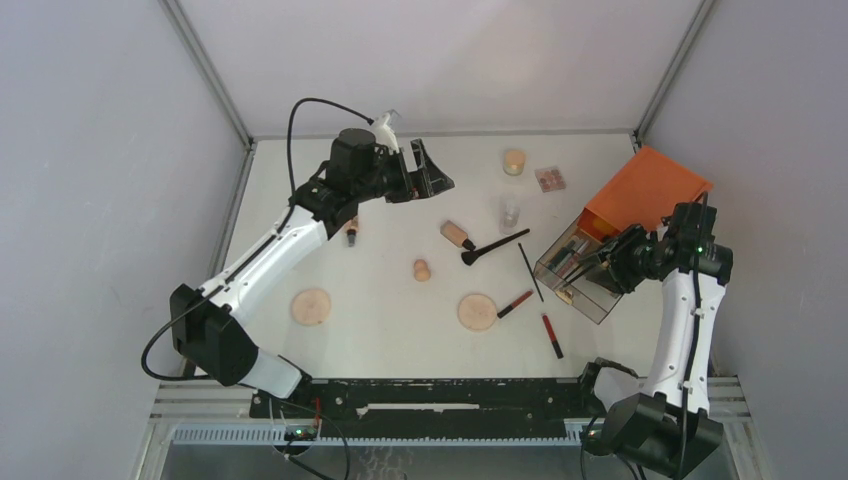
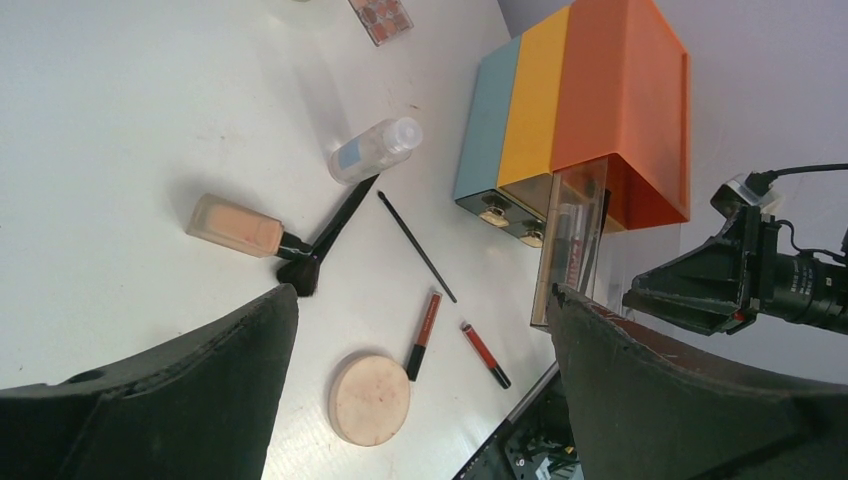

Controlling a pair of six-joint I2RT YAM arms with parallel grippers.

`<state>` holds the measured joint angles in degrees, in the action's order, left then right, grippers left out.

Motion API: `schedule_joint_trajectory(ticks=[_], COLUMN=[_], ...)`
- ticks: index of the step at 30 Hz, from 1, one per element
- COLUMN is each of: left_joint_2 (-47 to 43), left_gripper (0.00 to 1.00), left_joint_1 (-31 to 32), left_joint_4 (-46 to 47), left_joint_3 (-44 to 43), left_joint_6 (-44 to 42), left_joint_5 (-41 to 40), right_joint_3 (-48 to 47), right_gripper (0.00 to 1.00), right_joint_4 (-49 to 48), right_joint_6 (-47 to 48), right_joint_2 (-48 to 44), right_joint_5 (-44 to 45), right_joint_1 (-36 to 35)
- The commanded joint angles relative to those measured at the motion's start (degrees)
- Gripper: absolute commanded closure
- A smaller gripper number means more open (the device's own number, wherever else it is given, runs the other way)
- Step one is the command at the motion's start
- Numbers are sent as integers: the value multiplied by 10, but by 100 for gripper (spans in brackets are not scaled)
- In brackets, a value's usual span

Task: Organize the makeup
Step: Pick up the makeup brush from the center of the board.

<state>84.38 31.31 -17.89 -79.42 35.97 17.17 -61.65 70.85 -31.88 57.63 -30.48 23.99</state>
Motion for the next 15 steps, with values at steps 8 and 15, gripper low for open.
schedule_joint_trajectory(ticks=[8,15], left_joint_2=[34,153], left_gripper=[3,6], left_joint_1=[20,82], left_joint_4=[-38,-145], left_joint_3=[-26,-114], left_joint_6=[-55,-127], left_joint_5=[-49,-180], right_joint_3=[-7,-11], right_gripper=[51,49], right_joint_4=[-88,-190], right_joint_6=[10,-47], right_joint_2=[-80,-151], right_joint_5=[-96,-92], right_joint_1=[1,-52])
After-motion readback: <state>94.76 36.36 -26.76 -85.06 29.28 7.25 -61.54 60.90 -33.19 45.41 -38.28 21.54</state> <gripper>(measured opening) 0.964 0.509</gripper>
